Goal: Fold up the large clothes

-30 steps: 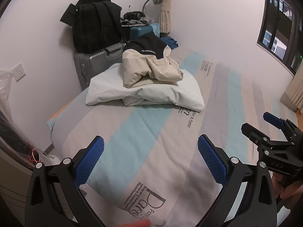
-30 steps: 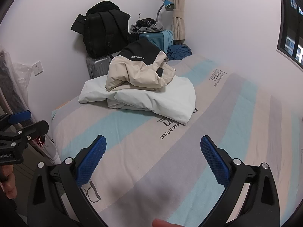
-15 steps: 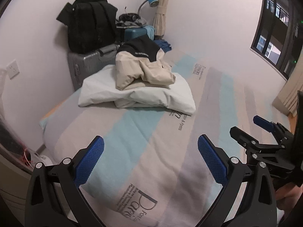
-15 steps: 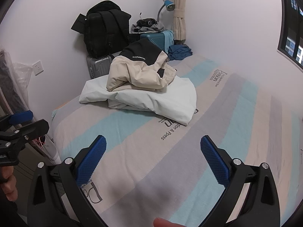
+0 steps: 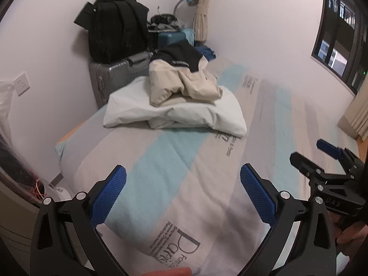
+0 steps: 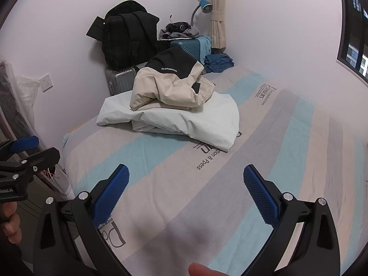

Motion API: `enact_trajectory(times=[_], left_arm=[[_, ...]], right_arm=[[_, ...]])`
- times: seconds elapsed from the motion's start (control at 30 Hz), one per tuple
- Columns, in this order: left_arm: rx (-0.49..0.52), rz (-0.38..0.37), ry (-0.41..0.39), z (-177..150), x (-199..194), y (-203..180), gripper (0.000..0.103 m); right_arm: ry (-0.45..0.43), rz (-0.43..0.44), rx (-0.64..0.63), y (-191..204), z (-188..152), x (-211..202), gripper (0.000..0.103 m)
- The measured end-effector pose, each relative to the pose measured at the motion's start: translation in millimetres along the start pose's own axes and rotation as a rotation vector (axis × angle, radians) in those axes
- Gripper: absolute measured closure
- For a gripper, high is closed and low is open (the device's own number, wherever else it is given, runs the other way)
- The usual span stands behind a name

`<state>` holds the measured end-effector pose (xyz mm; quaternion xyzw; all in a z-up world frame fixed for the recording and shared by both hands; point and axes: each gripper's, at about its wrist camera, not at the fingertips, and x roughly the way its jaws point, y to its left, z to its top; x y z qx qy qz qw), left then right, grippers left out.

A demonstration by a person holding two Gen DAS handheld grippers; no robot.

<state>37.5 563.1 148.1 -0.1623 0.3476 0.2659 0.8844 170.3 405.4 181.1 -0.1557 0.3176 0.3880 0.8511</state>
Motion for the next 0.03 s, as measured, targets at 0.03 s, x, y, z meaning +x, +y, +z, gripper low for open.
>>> enact_trajectory(times=[0.03], left_arm=[[-0.003,0.005,0.002,0.2,-0.3,1.2,0.006]], right_arm=[[0.001,0.0,-0.001,-0.3,-0.2,0.0,0.007]])
